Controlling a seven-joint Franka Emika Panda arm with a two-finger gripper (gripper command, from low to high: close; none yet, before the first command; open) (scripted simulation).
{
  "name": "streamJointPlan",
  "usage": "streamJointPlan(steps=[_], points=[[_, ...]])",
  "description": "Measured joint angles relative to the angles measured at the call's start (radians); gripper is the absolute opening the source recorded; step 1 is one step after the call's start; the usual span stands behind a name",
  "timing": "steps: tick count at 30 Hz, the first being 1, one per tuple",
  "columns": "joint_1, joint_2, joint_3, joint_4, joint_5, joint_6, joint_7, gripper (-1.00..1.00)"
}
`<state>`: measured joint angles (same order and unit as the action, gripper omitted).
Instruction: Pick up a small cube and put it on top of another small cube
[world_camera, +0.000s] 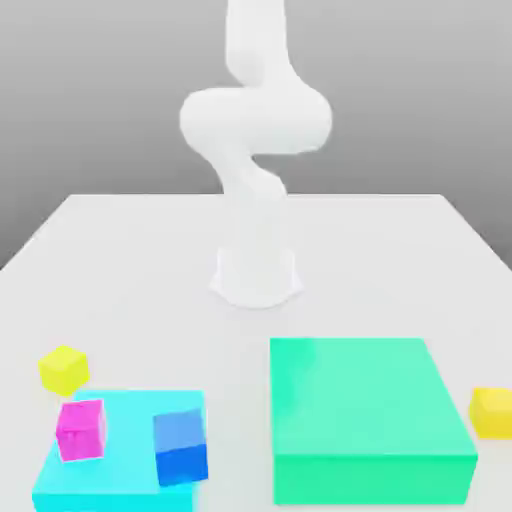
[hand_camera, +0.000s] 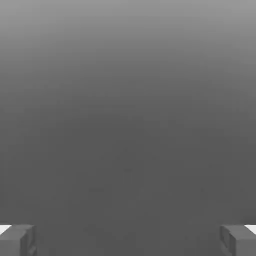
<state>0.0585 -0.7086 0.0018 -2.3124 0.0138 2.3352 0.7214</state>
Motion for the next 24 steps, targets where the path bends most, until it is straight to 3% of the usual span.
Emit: streamJointPlan(steps=[15, 24], points=[[0.291, 0.55, 0.091, -0.075, 0.053, 0.213, -0.45, 0.0], [0.44, 0.878, 0.164, -0.12, -0.057, 0.34, -0.616, 0.0]])
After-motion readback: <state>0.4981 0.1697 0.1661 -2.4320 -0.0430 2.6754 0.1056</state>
